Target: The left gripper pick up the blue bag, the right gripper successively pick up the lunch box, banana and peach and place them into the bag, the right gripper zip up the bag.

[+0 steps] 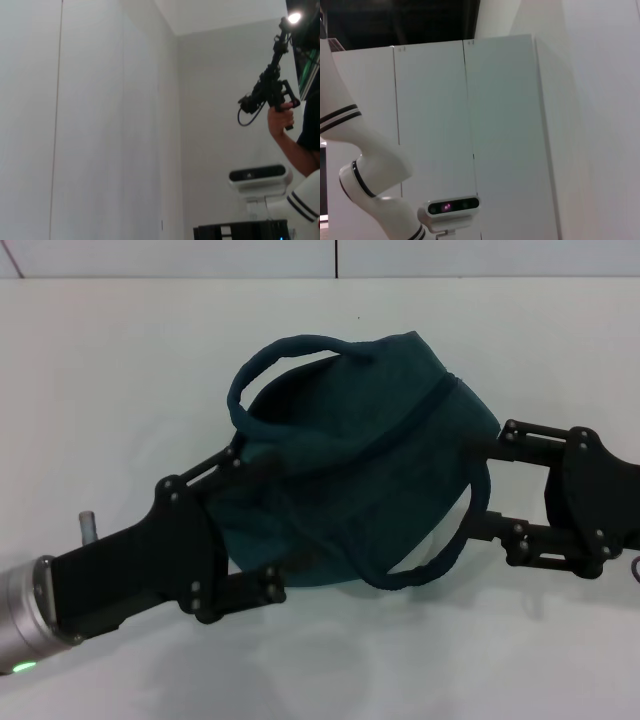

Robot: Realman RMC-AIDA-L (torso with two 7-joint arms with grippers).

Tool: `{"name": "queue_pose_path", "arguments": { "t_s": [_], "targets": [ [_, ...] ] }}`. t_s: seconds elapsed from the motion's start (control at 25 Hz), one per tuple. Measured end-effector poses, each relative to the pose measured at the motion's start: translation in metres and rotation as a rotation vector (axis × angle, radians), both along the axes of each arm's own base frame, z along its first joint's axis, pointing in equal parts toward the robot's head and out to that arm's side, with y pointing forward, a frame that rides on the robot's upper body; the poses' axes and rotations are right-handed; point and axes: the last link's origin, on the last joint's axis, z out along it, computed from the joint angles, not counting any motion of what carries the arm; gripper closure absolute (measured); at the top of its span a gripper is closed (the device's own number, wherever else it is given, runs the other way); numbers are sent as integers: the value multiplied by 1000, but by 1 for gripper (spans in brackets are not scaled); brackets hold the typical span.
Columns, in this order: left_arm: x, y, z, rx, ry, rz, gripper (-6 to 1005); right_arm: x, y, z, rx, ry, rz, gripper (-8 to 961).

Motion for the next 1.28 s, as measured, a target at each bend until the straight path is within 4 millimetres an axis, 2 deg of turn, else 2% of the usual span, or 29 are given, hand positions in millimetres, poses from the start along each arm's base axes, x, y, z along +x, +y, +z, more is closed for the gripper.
{"name": "queue_pose_path", "arguments": {
  "t_s": [0.28,1.28],
  "targets": [
    [-5,-3,-4,-28,77,-37,169,7,0,-3,-18,-65,4,290],
    [-7,-3,-2,-4,86,-42,169,15,4,-3,4,-117,-27,290]
  ]
}}
